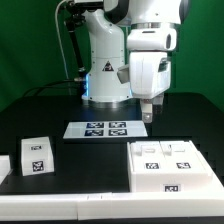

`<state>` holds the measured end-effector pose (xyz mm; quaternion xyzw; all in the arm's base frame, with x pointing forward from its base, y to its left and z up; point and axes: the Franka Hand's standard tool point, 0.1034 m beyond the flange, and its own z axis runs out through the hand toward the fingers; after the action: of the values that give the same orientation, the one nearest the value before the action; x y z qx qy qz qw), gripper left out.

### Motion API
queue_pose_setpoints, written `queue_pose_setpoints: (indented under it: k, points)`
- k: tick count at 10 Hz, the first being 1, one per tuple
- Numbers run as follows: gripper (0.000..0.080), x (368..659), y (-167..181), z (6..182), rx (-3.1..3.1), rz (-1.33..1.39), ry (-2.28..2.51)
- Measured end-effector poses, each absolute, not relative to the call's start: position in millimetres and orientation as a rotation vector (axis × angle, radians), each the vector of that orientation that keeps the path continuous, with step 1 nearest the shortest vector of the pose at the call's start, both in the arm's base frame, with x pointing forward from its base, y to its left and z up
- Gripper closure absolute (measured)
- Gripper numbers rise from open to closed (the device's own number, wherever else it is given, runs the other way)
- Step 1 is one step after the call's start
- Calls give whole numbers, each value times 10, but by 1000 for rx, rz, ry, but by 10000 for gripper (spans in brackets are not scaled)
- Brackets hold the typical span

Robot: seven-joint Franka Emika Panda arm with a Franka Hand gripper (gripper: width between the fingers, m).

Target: Assemble cabinet

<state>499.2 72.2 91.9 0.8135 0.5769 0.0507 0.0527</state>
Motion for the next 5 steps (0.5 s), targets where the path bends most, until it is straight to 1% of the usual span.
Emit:
queue_pose_setpoints:
  k: [2, 4, 5]
  points:
    - [2, 5015, 714, 925, 2487, 156, 1736]
    - [2, 5017, 709, 923, 2566, 169, 1625]
    - [2, 5028, 650, 920, 2636, 228, 1510]
